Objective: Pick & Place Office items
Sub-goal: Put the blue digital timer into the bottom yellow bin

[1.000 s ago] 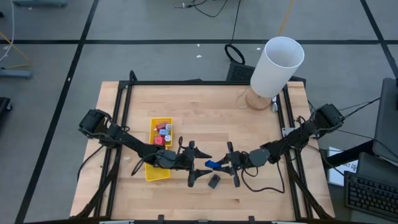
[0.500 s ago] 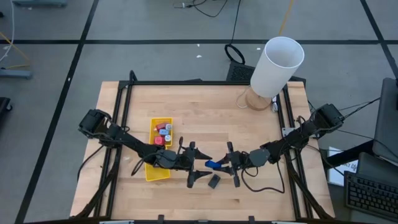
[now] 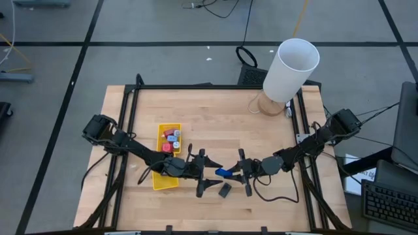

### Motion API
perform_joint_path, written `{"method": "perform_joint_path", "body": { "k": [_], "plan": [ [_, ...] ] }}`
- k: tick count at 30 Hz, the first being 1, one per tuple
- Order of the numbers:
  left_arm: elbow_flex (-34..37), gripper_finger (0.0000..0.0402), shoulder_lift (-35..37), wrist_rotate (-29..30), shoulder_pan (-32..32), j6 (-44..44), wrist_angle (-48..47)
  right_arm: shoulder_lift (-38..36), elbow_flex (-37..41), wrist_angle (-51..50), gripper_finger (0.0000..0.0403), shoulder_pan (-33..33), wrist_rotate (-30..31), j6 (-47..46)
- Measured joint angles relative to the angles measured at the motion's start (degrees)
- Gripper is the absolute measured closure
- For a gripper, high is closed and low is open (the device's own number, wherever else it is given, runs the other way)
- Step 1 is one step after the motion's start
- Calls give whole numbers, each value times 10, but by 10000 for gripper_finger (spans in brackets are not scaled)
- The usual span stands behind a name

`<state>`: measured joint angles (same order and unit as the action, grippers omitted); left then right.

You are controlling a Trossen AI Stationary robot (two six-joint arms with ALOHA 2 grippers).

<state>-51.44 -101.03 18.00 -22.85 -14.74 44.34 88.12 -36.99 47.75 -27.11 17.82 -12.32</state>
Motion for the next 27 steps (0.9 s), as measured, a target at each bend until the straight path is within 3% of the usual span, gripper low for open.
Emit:
{"method": "perform_joint_path", "body": {
  "k": [9,15,23,27],
  "plan": [
    [0,108,0,0,0,0,0,0,0,0,331,0,0,0],
    [0,108,0,0,0,0,-3,0,0,0,351,0,0,0],
    [0,108,0,0,0,0,-4,0,0,-1,333,0,0,0],
    [0,116,0,0,0,0,-4,0,0,-2,345,0,0,0]
  ]
}}
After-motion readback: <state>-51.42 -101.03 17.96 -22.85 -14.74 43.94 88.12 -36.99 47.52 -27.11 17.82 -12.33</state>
